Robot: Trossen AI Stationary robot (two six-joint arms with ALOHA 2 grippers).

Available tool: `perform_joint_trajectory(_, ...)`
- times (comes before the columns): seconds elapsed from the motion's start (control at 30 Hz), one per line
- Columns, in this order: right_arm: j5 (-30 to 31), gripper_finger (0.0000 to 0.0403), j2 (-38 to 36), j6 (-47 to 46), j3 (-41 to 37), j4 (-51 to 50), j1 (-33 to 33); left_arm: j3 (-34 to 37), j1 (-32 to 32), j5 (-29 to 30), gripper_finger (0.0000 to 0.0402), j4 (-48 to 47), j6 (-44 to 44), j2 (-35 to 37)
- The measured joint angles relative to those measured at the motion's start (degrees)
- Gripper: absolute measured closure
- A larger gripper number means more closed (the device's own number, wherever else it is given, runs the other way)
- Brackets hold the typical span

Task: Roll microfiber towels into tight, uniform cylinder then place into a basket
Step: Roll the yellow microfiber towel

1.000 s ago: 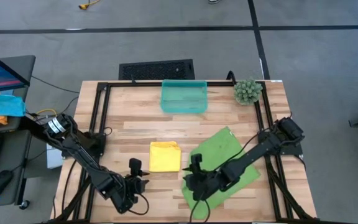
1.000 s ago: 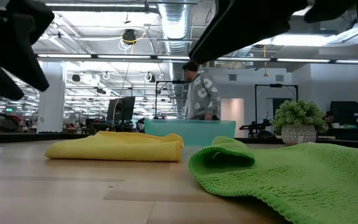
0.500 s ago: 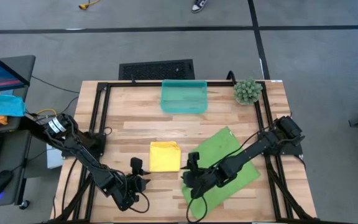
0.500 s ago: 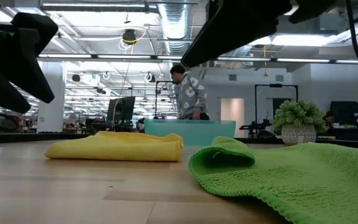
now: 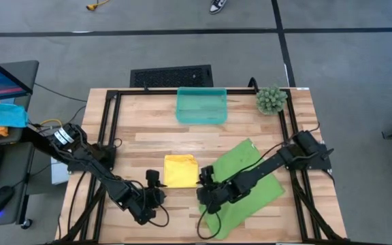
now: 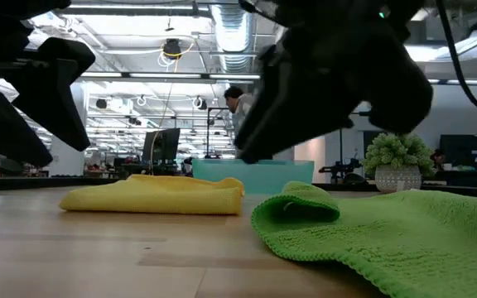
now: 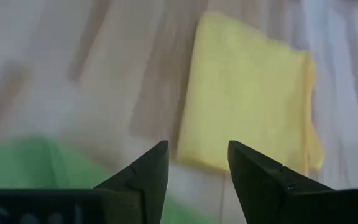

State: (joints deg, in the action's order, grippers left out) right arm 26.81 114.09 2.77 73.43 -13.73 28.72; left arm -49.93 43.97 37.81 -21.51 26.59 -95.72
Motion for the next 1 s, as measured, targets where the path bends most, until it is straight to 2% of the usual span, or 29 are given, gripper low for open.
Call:
perform_joint_trajectory(0.07,-2.22,0.0217,1.34,0.21,0.77,3.52,-0.68,0.0,-0.39,-0.51,0.0192,0.31,0.0,0.0)
perform_joint_trajectory(0.2,-4.12,0.0221,2.38,0.28,0.34,4.48,-1.39,0.0,-1.35,-0.55,0.0177,0.61,-0.98,0.0)
perform_joint_trajectory(0.53,-4.48,0.0224,3.41,-0.54,0.4,4.15,-3.06,0.26,-3.58,-3.04,0.0175,0.67,-2.77,0.0)
perform_joint_trajectory(1.0,-6.16,0.0227,3.83,-2.34,0.38,4.49,-4.44,5.84,-5.77,-3.23,0.0175,5.04,-2.59,0.0)
